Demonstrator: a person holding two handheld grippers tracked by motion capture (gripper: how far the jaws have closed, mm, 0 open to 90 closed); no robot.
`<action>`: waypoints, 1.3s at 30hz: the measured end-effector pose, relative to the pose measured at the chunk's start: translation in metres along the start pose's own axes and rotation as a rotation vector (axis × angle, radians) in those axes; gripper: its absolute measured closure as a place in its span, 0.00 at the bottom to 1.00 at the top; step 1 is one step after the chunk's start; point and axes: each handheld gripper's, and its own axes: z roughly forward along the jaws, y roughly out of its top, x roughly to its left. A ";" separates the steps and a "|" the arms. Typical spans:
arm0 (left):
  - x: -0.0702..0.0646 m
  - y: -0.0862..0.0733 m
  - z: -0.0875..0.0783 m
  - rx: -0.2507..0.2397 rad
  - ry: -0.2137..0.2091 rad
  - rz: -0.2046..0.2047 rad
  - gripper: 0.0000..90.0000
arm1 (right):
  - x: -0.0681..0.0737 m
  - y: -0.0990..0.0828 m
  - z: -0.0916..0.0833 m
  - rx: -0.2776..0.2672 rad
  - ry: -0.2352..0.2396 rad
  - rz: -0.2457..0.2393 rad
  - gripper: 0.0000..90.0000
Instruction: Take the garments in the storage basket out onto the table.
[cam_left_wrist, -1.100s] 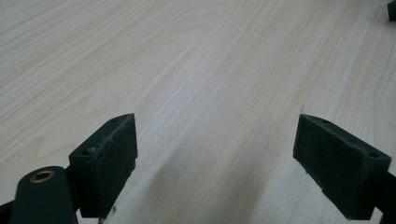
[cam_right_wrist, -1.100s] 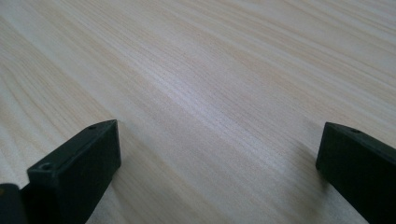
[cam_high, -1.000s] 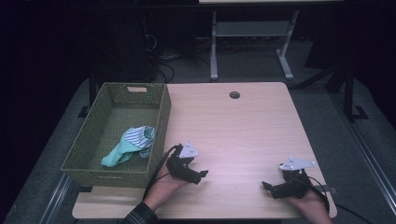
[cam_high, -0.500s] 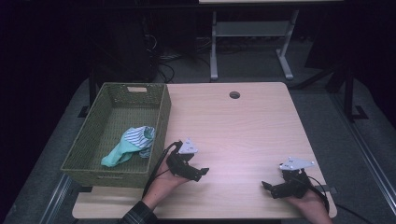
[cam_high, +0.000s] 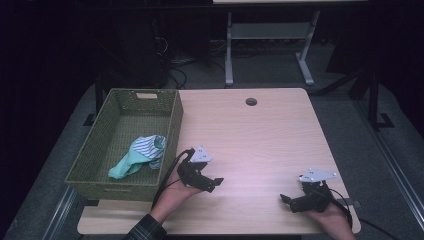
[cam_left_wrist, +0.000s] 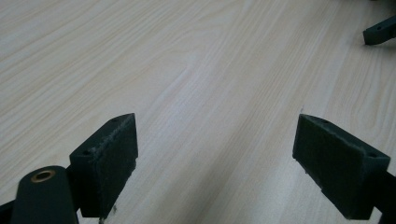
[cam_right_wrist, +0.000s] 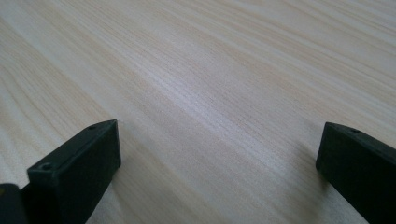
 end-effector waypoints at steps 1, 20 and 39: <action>0.001 0.001 -0.001 0.002 0.001 0.004 0.15 | 0.000 0.000 0.000 0.000 0.000 0.000 0.00; 0.001 0.009 -0.008 -0.005 -0.007 -0.006 0.15 | 0.000 0.000 0.000 0.000 0.000 -0.001 0.00; 0.002 0.018 -0.017 -0.006 -0.016 -0.001 0.15 | 0.000 0.000 0.000 0.000 0.000 0.001 0.00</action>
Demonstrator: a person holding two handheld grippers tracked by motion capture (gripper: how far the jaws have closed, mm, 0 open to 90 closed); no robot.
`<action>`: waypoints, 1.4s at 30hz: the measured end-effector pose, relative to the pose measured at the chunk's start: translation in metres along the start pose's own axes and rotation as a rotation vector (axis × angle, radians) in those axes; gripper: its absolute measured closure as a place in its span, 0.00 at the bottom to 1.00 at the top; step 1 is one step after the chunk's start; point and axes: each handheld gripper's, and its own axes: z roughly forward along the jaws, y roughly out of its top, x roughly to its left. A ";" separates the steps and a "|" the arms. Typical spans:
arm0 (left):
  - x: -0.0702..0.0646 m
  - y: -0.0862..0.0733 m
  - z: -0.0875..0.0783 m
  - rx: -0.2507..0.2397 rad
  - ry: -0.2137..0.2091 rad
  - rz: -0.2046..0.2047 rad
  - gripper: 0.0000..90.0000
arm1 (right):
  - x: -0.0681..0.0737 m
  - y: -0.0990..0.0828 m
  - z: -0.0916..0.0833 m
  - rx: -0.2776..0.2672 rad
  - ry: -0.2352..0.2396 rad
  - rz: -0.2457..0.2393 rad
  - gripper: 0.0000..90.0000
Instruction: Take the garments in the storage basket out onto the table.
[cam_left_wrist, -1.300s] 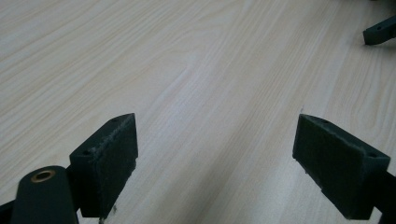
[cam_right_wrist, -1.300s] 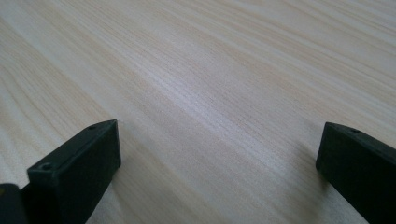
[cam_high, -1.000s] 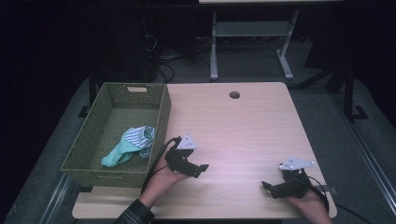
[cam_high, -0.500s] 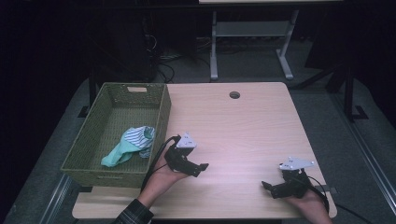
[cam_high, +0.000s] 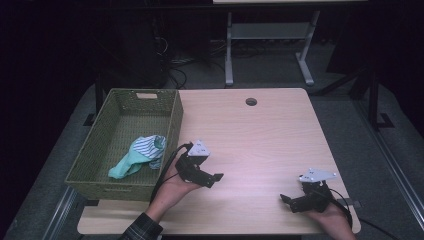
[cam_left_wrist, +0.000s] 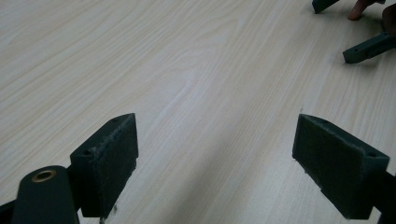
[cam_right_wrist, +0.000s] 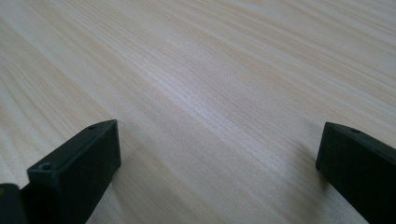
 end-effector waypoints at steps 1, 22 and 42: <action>-0.001 0.000 0.000 -0.008 0.000 -0.010 0.15 | 0.000 0.000 0.000 0.000 0.000 0.000 0.00; 0.001 0.014 -0.014 -0.019 -0.009 0.001 0.15 | 0.000 0.000 0.000 -0.001 0.000 -0.002 0.00; 0.012 0.021 -0.032 -0.035 0.000 -0.008 0.15 | 0.000 0.000 0.000 0.001 0.000 0.002 0.00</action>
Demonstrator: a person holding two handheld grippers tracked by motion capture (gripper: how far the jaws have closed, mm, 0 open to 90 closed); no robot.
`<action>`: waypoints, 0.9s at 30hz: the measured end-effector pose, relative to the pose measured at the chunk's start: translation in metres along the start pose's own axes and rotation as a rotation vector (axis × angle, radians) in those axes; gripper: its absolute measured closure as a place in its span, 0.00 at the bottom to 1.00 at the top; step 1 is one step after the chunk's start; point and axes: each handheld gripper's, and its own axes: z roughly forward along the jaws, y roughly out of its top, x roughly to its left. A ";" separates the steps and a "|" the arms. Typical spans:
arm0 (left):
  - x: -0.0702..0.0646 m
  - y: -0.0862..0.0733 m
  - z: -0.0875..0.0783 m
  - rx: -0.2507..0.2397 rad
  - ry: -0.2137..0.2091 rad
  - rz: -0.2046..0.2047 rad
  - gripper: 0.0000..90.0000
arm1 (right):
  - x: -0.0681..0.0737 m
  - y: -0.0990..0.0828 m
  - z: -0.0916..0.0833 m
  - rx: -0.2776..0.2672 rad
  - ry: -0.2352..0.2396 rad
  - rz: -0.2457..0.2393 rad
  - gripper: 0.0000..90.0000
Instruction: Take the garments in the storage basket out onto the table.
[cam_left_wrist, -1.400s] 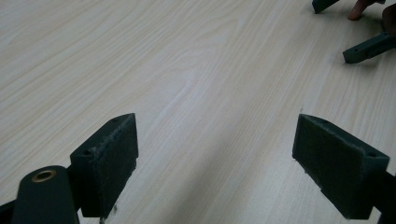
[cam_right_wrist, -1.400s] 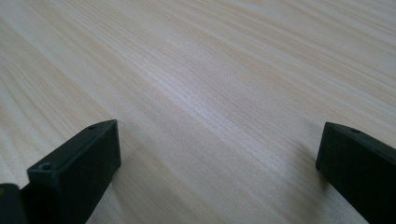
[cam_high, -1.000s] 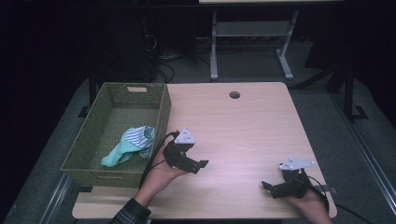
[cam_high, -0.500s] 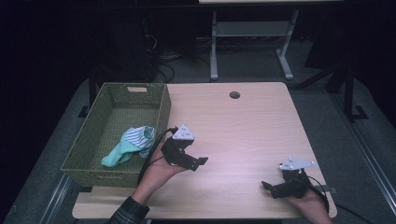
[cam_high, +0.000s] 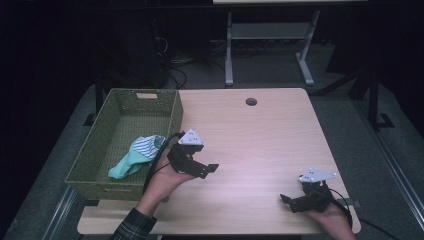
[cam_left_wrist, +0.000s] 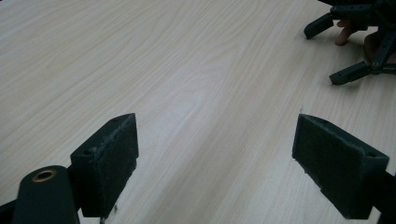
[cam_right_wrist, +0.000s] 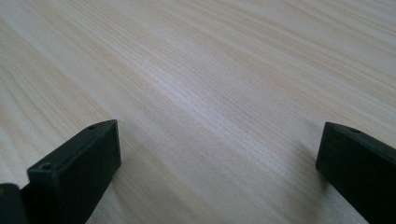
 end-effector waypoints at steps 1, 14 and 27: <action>0.001 0.001 -0.002 0.002 0.000 0.005 0.15 | 0.000 0.000 0.000 0.000 0.000 0.000 0.00; 0.008 0.002 -0.015 -0.012 0.011 0.008 0.15 | 0.000 0.000 0.000 -0.002 0.000 0.002 0.00; 0.020 -0.002 -0.030 -0.037 0.033 -0.013 0.15 | 0.000 0.000 0.000 0.000 0.000 0.000 0.00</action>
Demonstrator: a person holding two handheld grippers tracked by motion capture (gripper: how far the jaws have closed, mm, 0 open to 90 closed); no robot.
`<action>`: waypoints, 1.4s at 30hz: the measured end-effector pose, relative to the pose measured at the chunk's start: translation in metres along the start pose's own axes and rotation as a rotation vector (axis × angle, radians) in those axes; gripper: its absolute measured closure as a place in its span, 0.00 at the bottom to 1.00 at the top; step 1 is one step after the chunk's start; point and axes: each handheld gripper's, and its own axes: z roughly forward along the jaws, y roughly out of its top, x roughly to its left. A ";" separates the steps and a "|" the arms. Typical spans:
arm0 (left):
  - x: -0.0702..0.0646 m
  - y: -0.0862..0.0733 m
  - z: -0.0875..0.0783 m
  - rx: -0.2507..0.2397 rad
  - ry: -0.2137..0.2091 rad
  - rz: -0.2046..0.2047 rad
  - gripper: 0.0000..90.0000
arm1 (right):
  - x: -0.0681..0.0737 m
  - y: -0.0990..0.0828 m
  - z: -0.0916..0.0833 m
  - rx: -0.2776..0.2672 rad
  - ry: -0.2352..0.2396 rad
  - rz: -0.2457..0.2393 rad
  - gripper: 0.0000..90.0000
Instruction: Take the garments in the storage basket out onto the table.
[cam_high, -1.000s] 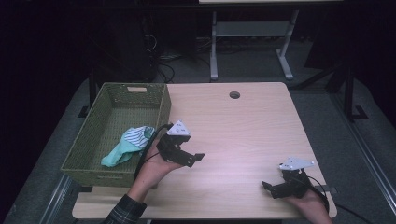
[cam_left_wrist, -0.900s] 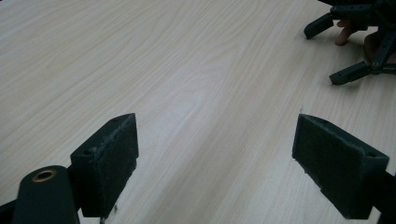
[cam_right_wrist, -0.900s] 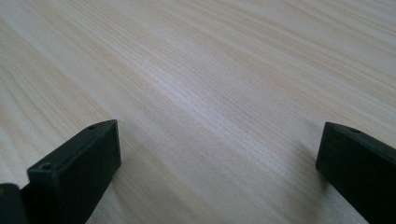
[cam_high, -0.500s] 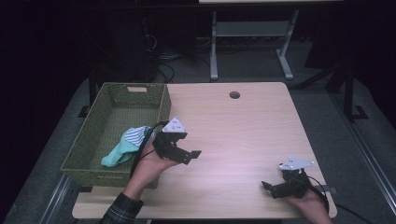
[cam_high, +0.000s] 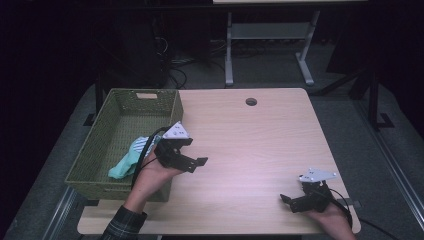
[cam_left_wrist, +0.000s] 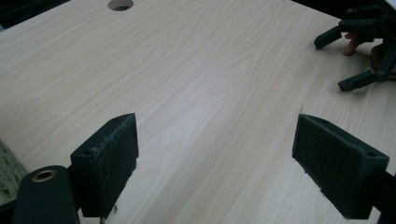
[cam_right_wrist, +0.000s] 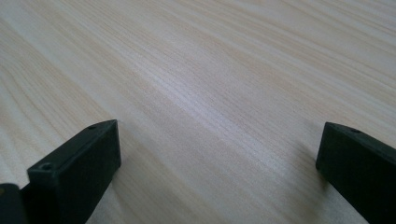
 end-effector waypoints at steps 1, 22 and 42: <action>0.000 0.000 0.000 -0.007 0.000 -0.011 0.15 | 0.000 0.000 0.000 0.000 0.000 0.000 0.00; 0.019 -0.011 -0.024 -0.034 0.039 -0.040 0.15 | 0.000 0.000 0.000 -0.002 0.000 -0.003 0.00; 0.034 -0.023 -0.041 -0.035 0.086 -0.036 0.15 | 0.000 0.000 0.000 -0.002 0.000 -0.002 0.00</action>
